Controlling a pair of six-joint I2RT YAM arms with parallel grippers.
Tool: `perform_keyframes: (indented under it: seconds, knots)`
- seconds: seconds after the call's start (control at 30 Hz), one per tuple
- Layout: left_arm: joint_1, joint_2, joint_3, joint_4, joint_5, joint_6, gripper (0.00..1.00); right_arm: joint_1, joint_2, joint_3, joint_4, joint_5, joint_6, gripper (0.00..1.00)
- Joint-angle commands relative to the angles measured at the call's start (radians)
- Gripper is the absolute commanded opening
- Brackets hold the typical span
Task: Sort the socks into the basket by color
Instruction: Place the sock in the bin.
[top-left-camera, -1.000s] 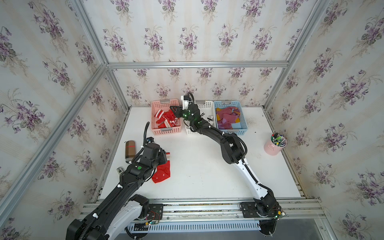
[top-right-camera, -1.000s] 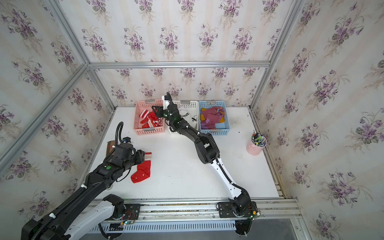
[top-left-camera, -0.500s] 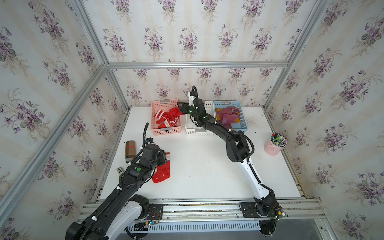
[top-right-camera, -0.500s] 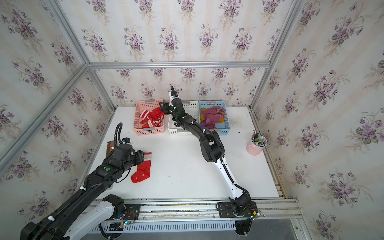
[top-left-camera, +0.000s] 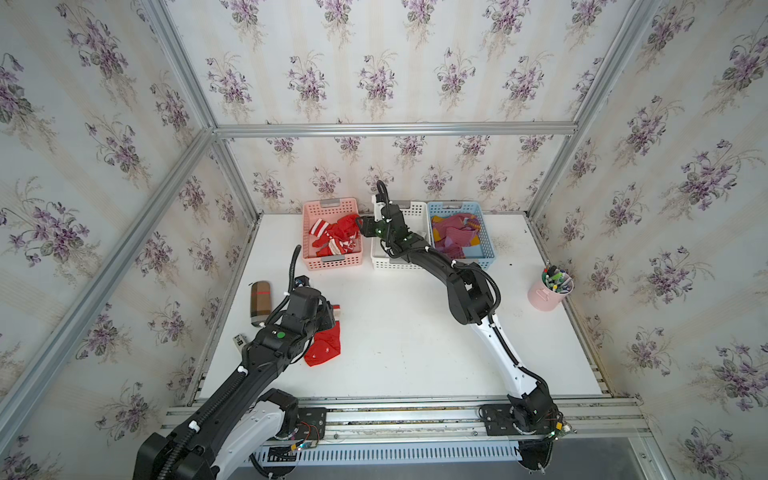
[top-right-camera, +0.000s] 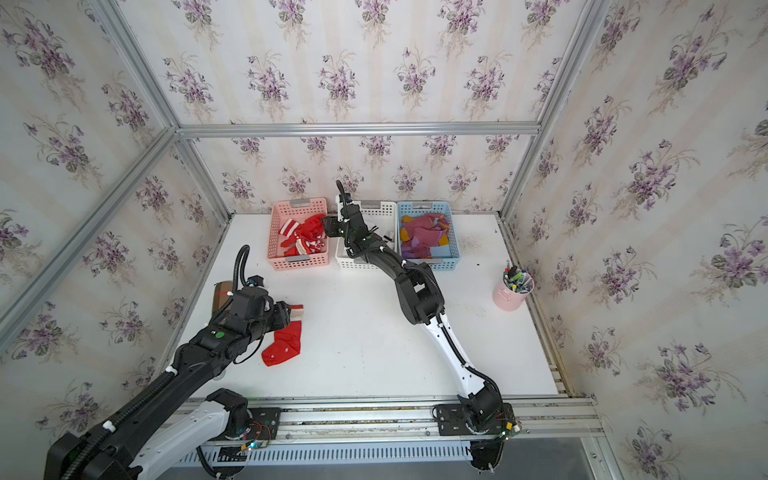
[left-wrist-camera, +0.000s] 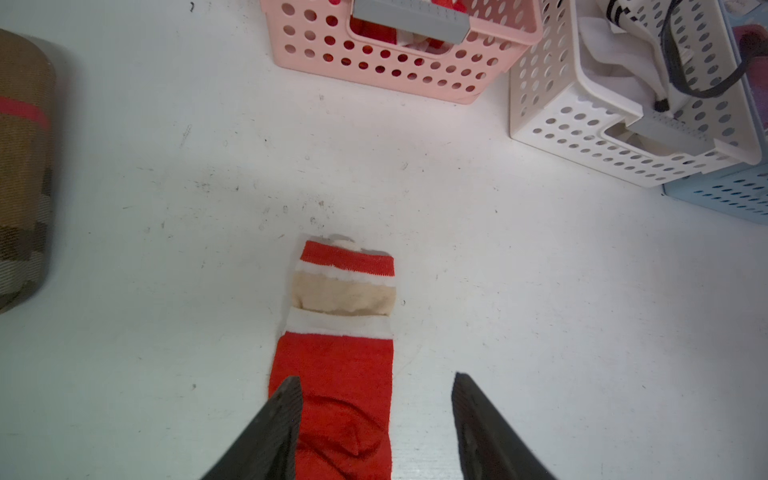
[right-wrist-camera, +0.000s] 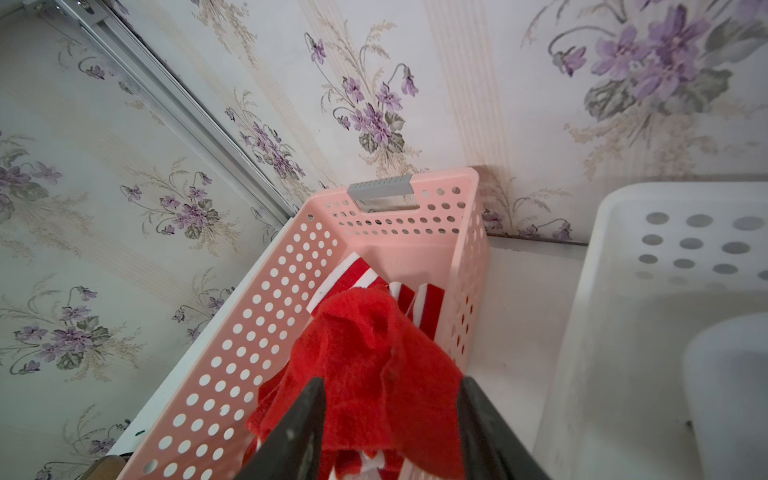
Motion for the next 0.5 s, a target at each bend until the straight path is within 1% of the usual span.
perform_keyframes:
  seconds: [0.0,0.2,0.47]
  knots:
    - [0.001,0.003,-0.002,0.044,0.001,-0.009,0.6,0.0,0.009,0.018,-0.004,0.011,-0.01,0.5]
    - [0.001,0.011,-0.007,0.055,0.007,-0.01,0.6,-0.001,0.015,0.027,-0.017,0.022,-0.027,0.46]
    - [0.001,0.015,-0.01,0.063,0.007,-0.009,0.6,-0.002,0.032,0.038,-0.025,0.022,-0.041,0.45]
